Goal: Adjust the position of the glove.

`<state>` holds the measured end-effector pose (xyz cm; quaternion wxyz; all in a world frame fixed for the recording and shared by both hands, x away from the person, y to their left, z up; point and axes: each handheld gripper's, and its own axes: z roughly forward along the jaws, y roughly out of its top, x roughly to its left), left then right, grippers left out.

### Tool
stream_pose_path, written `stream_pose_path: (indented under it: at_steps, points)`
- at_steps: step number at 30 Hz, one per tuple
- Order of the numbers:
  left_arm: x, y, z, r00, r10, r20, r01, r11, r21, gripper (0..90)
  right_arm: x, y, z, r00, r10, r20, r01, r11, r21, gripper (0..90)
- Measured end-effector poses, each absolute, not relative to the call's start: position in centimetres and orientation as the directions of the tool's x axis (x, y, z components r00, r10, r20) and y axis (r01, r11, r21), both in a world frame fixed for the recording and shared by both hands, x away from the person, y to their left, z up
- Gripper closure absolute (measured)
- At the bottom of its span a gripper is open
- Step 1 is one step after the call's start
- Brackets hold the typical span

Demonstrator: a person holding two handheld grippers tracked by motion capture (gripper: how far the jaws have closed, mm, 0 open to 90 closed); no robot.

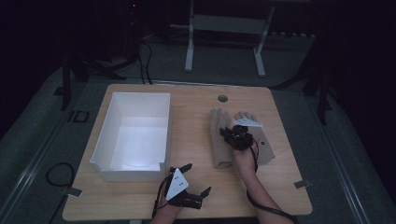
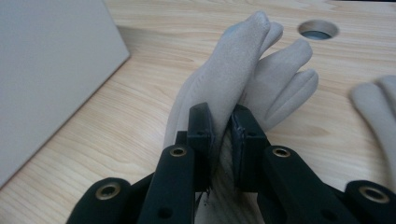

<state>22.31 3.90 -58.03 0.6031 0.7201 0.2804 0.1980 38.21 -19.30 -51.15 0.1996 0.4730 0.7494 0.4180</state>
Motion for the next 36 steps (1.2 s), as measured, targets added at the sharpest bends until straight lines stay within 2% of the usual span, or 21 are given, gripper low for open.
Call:
stream_pose_path:
  at_steps: [8,18,20,22,23,26,36]
  points:
    - [22.3,3.9,-58.0,0.764,0.643,-0.055,0.170,-0.117,0.978,0.0,37.2,-21.4,-53.4,-0.440,0.887,0.139,0.596,0.173,0.784,79.7]
    - [22.3,3.9,-58.0,0.764,0.643,-0.054,0.168,-0.117,0.979,0.0,37.3,-21.9,-56.1,-0.440,0.892,0.106,0.624,0.219,0.750,77.9]
    - [22.3,3.9,-58.0,0.765,0.641,-0.055,0.169,-0.118,0.979,0.0,37.4,-22.1,-56.4,-0.438,0.891,0.119,0.628,0.209,0.750,74.8]
    - [22.3,3.9,-58.0,0.765,0.641,-0.055,0.169,-0.118,0.979,0.1,37.4,-22.0,-56.4,-0.443,0.890,0.110,0.620,0.215,0.755,67.8]
    - [22.3,3.9,-58.0,0.766,0.641,-0.055,0.169,-0.118,0.979,0.1,37.4,-22.0,-56.4,-0.443,0.890,0.110,0.620,0.215,0.755,67.8]
    - [22.3,3.9,-58.0,0.765,0.641,-0.055,0.168,-0.117,0.979,0.1,37.3,-21.9,-56.2,-0.452,0.888,0.089,0.605,0.231,0.762,55.5]
    - [22.3,3.9,-58.0,0.767,0.640,-0.052,0.166,-0.120,0.979,0.0,37.2,-23.5,-54.0,-0.485,0.873,0.057,0.543,0.250,0.802,53.9]
